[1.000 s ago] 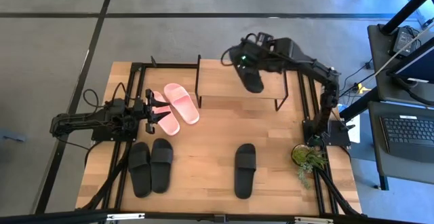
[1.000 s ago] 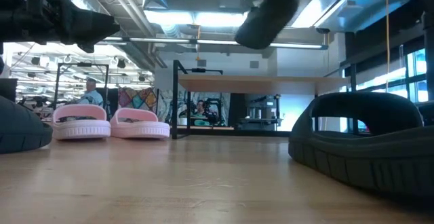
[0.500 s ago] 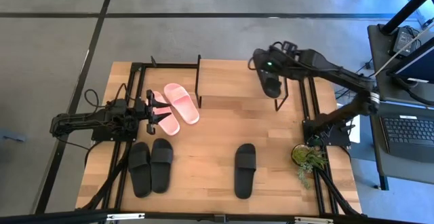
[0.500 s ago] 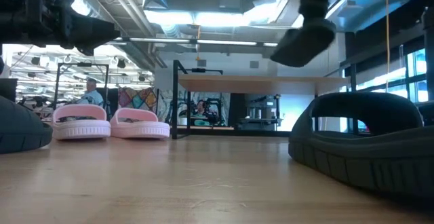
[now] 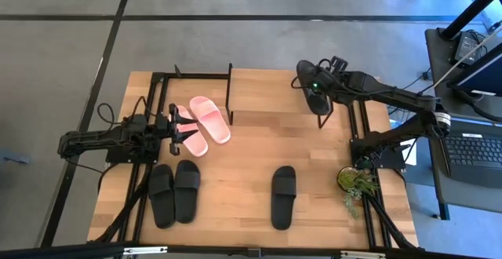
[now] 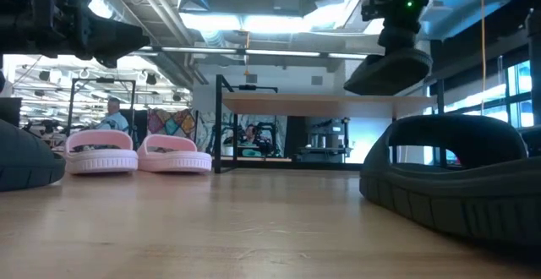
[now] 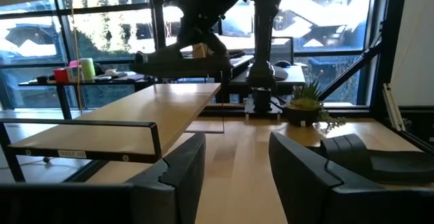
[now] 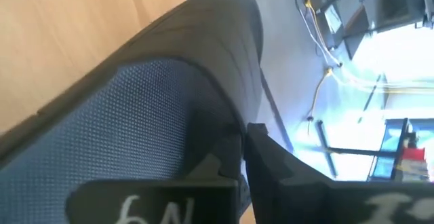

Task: Pick and place slides into the shelf
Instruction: Put the black slide on the shelf

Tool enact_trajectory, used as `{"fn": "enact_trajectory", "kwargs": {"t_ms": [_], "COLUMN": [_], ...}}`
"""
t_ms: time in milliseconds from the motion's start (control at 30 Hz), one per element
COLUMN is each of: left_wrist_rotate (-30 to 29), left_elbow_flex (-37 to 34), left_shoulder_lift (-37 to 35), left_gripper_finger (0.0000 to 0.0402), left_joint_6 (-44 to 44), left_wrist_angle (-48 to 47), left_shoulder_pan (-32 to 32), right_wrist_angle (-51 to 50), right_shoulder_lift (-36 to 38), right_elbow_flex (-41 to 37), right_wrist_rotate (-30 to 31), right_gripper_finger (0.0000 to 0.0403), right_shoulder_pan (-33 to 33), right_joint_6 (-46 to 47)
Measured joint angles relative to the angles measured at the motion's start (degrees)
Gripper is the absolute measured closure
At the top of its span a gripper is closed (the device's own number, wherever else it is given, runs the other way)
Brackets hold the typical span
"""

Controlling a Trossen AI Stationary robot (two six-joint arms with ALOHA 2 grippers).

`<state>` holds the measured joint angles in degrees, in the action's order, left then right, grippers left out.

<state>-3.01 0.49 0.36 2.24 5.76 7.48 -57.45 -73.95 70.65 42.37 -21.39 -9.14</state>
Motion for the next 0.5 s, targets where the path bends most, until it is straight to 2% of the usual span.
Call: {"fn": "enact_trajectory", "kwargs": {"t_ms": [200, 500], "left_wrist_rotate": [-3.83, -4.0], "left_elbow_flex": [0.0, 0.0], "left_shoulder_lift": [0.0, 0.0], "left_gripper_finger": [0.0246, 0.0246], "left_joint_6": [0.0, 0.0], "left_wrist_angle": [-0.04, -0.09], "left_shoulder_pan": [-0.01, 0.0], "right_wrist_angle": [-0.44, -4.52], "right_shoulder_lift": [-0.11, -0.15], "right_elbow_flex": [0.0, 0.0], "right_wrist_rotate": [0.31, 1.72], "right_gripper_finger": [0.0395, 0.0395], "right_shoulder_pan": [0.0, 0.0], "right_joint_6": [1.37, 4.46]}}
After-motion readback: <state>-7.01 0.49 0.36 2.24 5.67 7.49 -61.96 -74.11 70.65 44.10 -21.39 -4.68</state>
